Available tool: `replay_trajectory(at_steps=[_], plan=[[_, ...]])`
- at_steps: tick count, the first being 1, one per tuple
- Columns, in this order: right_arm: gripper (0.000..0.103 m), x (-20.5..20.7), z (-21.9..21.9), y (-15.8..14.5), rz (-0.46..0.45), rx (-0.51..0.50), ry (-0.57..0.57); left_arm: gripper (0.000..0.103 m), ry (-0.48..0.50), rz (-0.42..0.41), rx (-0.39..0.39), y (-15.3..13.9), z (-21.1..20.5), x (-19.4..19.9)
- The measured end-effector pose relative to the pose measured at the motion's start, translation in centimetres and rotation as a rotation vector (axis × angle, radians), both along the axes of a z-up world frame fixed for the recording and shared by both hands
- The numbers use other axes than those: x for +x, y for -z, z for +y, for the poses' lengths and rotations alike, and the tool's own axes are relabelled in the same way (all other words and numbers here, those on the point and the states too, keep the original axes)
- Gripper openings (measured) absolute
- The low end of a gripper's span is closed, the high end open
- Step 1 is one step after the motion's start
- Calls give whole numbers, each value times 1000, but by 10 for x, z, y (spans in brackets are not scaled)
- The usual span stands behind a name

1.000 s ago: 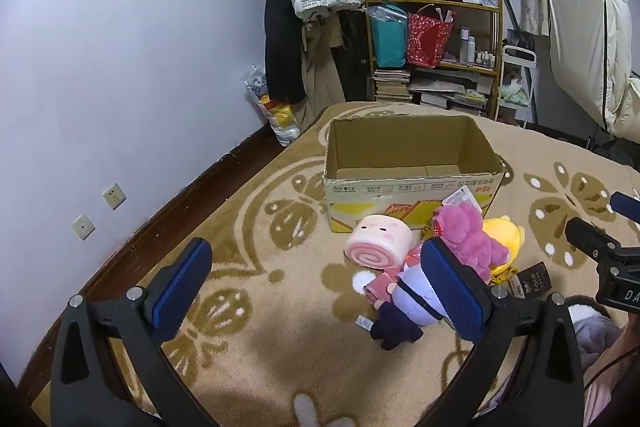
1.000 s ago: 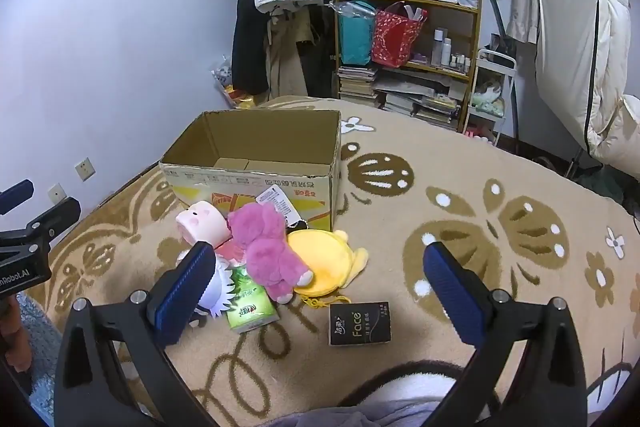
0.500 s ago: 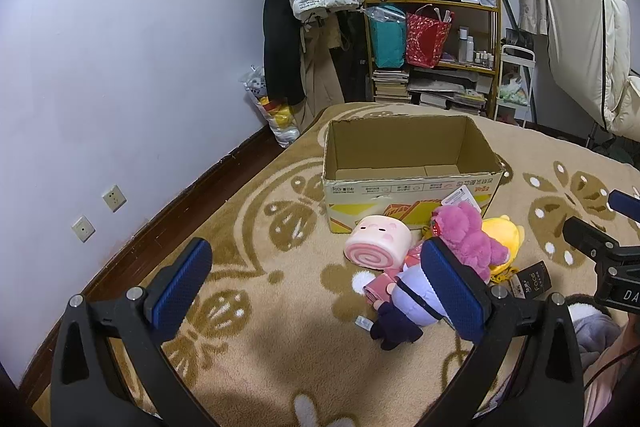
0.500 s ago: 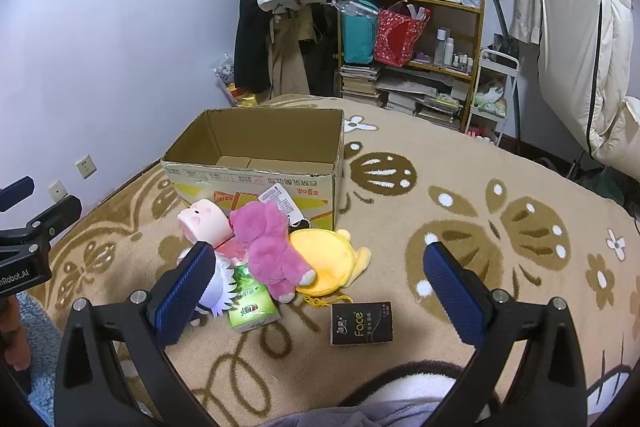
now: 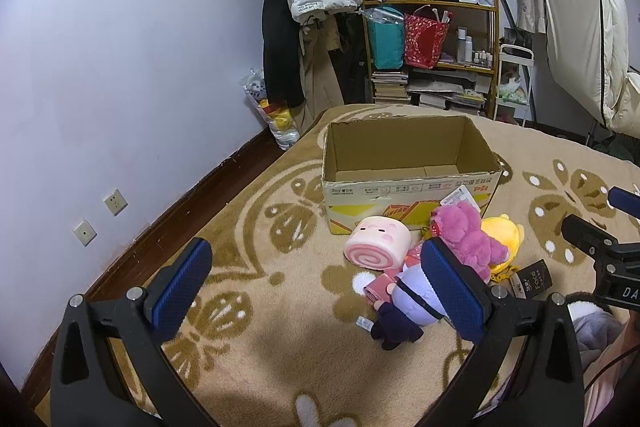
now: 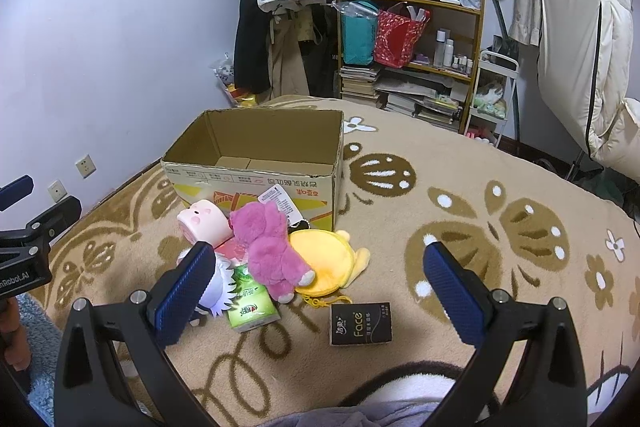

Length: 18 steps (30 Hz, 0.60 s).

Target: Organize soft objects

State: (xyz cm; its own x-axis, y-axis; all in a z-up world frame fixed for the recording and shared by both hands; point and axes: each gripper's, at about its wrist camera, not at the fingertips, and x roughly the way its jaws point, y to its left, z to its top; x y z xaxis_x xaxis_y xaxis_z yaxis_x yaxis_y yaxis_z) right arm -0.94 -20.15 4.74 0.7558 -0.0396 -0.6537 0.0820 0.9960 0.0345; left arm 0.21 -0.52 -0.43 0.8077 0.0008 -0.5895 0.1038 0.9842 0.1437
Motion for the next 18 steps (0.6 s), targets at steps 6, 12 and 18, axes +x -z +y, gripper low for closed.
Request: replay_trajectory(at_steps=[6,12,18], plan=[[103,0,-1,0,-6,-1,0,103,1,-4,-2,0,1,-1],[103,0,-3,-1,-10,-2,1,103,3,-7,0,0,1,-2],[103,0,-4,-1,-9,-9,0,103,2,-5,-4,0,4,-1]])
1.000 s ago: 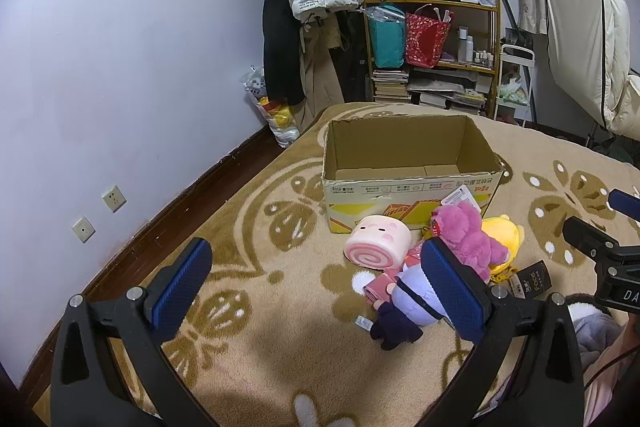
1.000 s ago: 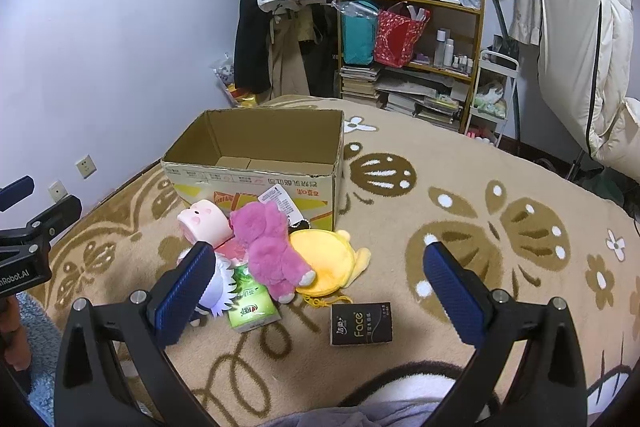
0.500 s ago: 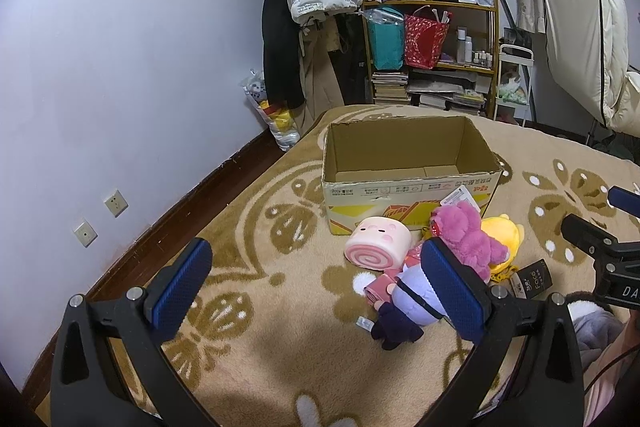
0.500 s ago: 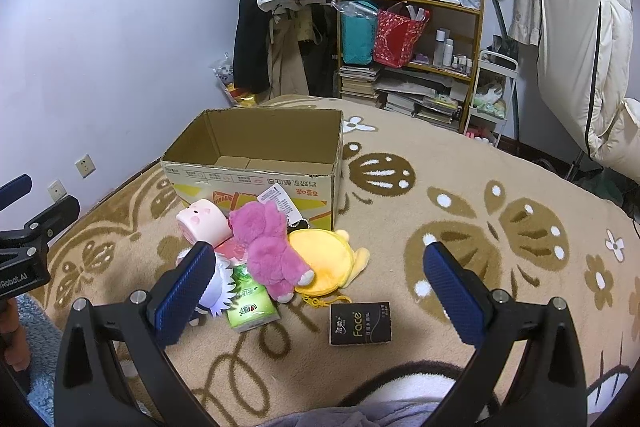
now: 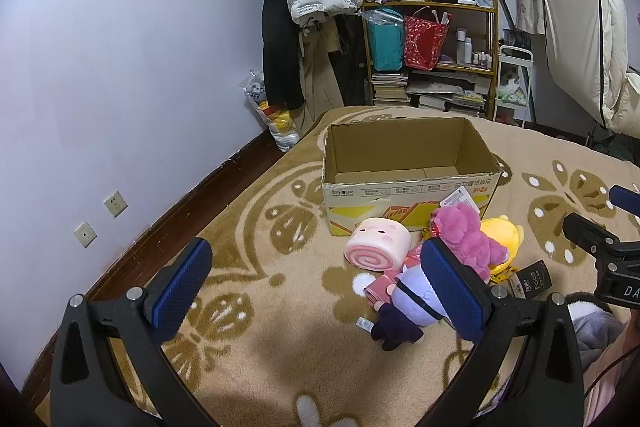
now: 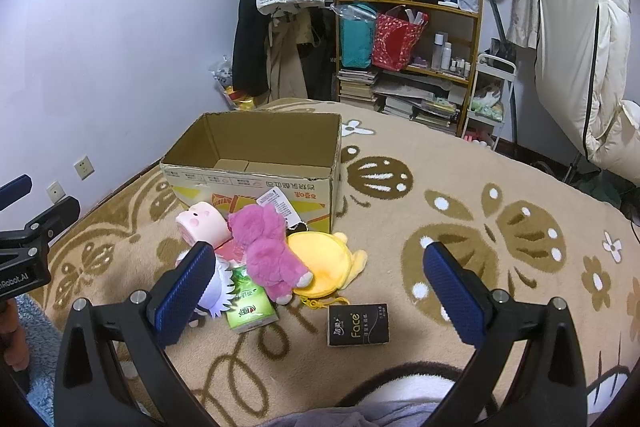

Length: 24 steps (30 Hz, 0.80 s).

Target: Organize soft objects

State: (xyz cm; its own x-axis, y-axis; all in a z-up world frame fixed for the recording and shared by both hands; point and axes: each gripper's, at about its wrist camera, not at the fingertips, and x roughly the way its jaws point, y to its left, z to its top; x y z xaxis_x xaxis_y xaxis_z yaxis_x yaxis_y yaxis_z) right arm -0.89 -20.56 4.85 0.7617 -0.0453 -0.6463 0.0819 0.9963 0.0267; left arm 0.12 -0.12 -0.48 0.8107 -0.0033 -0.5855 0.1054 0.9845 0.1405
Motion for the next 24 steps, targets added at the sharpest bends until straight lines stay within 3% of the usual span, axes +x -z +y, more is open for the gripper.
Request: replay_trajectory(at_steps=[24], plan=[[103,0,2,-1,2,-5,-2,103,3,0,9,-1,-1,0]])
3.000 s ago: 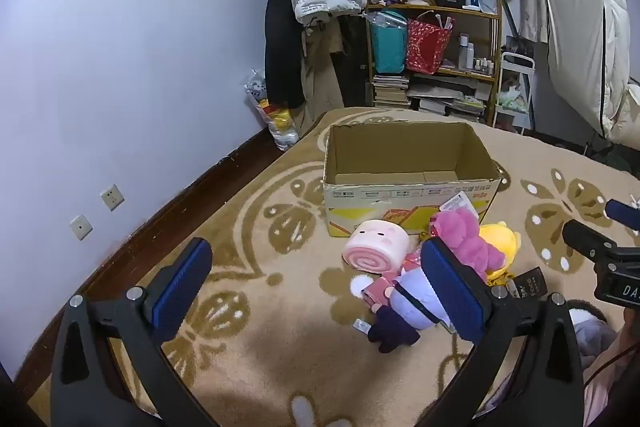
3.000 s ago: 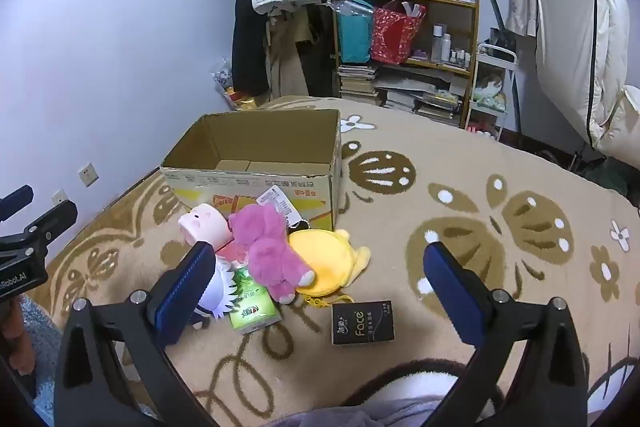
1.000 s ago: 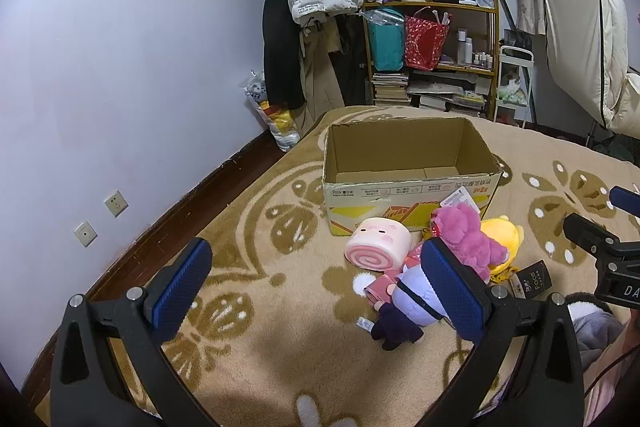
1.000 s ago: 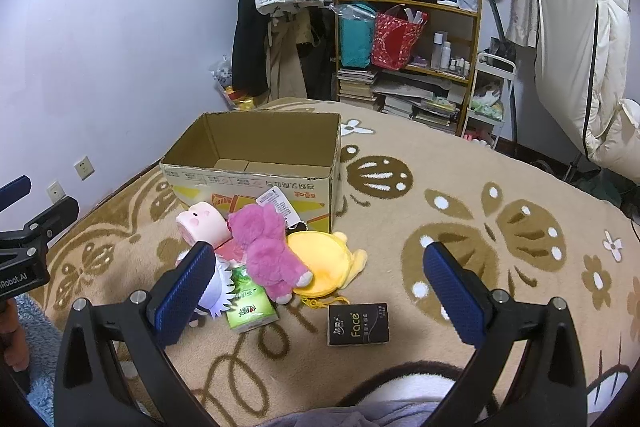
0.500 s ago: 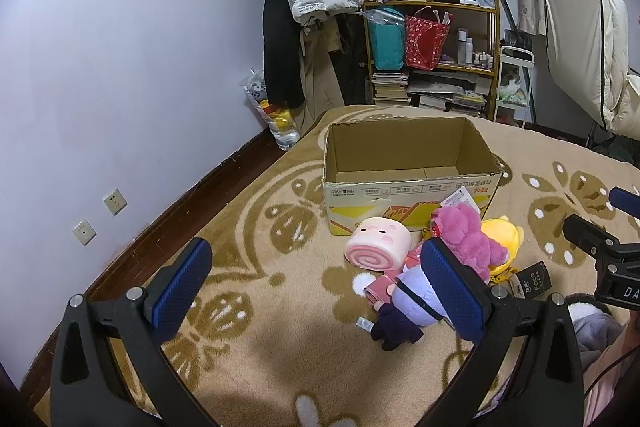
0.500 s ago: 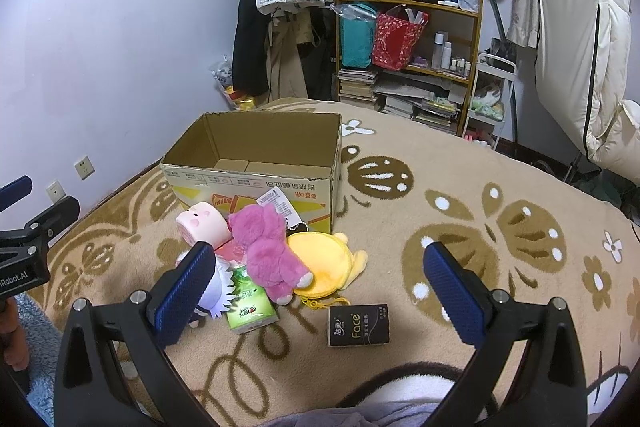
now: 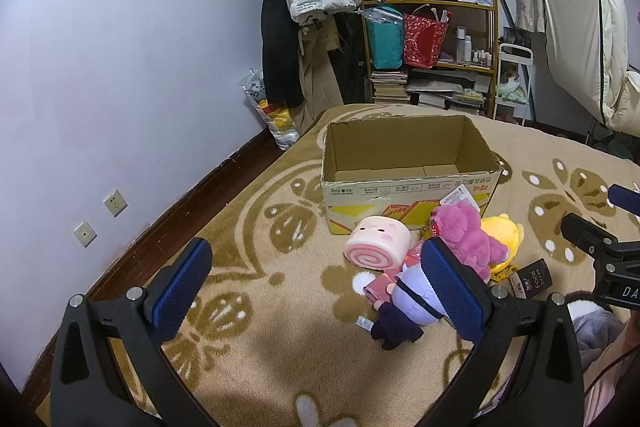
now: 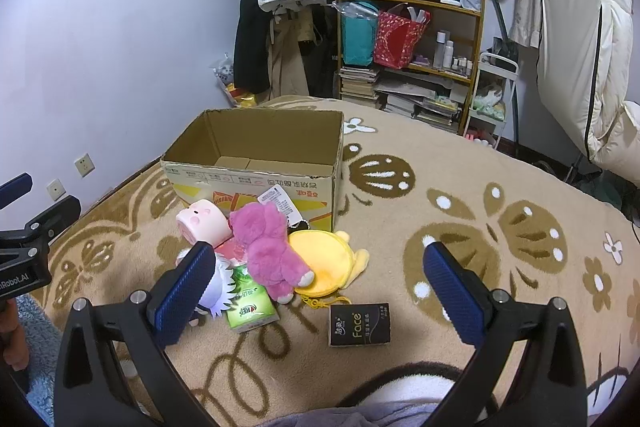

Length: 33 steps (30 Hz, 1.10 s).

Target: Organize soft objects

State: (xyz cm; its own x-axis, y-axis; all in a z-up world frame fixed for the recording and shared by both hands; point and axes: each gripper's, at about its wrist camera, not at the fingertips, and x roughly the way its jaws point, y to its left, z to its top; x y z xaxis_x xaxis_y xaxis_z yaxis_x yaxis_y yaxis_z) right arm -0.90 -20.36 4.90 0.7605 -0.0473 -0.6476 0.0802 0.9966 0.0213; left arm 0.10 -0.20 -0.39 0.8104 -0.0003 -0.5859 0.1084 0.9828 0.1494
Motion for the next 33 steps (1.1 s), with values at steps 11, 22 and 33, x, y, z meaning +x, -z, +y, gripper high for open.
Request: replay_trajectory(at_steps=[11,22,33], plan=[[103,3,-4,2,6,28,7,103,9,16,10,3,-4,2],[103,32,-29,20,105,138,78,103,98,129,12,15,-19,24],[103,66,-26,39,161,180,15,103,181,274,6,48,-45,61]])
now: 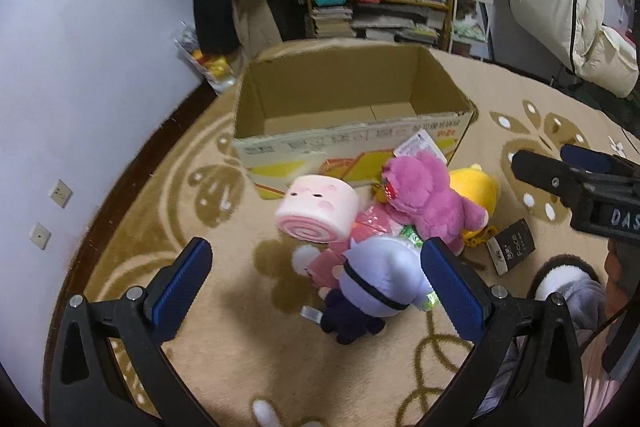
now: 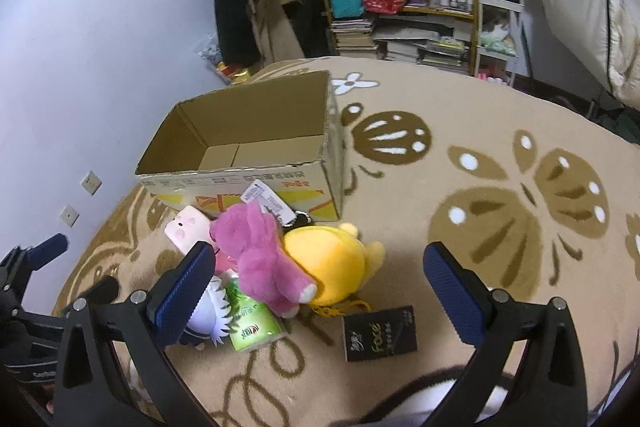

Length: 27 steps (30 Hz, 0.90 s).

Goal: Organize soft objects
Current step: 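Grasp the white-haired doll with the left gripper while the right grasps the pink bear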

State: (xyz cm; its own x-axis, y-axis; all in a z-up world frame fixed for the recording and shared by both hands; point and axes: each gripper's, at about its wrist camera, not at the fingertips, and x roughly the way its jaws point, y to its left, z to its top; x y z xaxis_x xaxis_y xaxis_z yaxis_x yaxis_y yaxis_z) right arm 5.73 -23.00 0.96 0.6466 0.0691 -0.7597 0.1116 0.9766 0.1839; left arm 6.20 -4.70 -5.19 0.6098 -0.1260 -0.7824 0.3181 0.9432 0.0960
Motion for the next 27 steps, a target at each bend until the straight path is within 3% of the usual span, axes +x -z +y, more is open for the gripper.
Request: replay_trajectory(at_steps=[12,22,27], plan=[[101,35,22,26,82,36,-103,103,33,228,-48,55,-12,33],[100,62,28,55,151,90,-125,103,77,339,-56,80,-22,38],[100,65,24,65,175,110,-114,103,44,387,-41,97,-24,46]])
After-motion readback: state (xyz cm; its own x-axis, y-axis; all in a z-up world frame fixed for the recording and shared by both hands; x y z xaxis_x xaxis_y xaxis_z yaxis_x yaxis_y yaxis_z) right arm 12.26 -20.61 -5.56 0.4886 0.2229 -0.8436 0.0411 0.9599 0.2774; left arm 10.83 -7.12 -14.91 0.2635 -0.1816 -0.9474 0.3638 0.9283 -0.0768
